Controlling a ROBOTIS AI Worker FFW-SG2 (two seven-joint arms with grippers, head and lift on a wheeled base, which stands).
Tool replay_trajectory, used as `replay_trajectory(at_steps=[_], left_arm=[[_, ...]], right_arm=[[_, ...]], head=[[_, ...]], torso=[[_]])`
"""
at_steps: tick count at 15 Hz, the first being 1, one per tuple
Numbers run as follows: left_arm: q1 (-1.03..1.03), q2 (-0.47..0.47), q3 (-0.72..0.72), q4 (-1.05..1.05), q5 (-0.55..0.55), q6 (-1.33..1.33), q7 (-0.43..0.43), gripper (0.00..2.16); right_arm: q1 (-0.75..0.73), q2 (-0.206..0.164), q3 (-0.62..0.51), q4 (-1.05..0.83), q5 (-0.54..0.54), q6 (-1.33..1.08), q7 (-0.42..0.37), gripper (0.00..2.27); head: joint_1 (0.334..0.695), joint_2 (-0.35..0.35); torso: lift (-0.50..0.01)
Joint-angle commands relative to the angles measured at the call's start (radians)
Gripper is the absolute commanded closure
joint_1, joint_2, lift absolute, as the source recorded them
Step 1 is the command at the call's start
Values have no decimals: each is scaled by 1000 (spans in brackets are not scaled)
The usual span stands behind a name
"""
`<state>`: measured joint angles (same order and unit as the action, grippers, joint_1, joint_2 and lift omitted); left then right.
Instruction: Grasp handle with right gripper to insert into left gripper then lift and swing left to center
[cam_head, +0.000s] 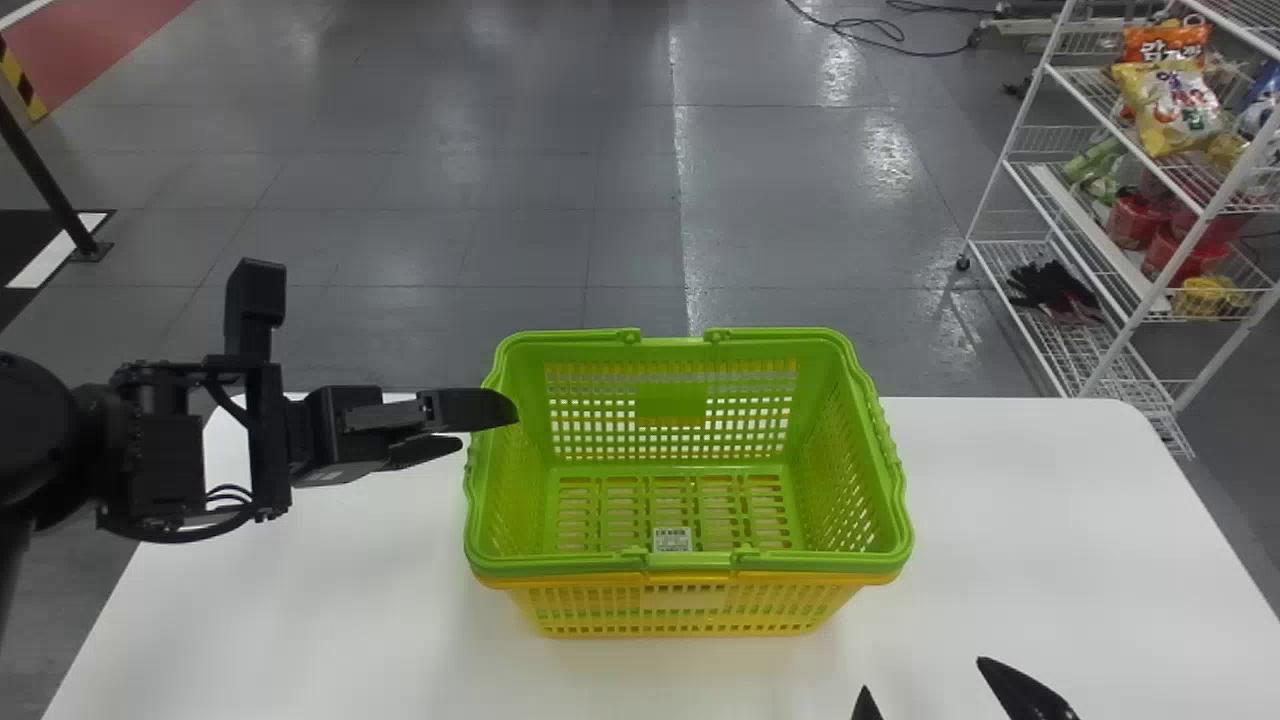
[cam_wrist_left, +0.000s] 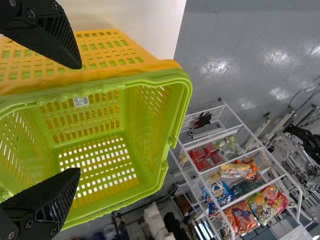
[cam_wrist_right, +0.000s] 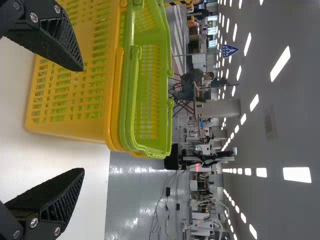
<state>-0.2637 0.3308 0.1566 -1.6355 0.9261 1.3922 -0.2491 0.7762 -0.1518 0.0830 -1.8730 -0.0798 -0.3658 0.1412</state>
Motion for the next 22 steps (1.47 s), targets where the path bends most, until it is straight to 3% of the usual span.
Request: replay_trajectory(at_steps=[1,8,13,19,22], left_arm=[[0,-1,0,-1,11,3,-1,73],[3,-13,0,-7,69,15,-1,73],[-12,-10,15,-30,178,49,8,73],[-89,-15,-32,-17,186,71,14,73],[-143,-13,-61,23,200,83,17,73]], right_arm=[[0,1,0,0,0,0,1,83],[0,1,-8,2,-2,-3,0,83],[0,8,-28,-9,-6,-12,0,87],[-32,9,-91,-87,-18,58,1,124],[-63,9,-121,-94,-46,89,43,127]], head=[[695,9],[695,-18],[695,-41],[695,-97],[695,-123]], torso=[[-93],[-93],[-93],[-93],[-93]])
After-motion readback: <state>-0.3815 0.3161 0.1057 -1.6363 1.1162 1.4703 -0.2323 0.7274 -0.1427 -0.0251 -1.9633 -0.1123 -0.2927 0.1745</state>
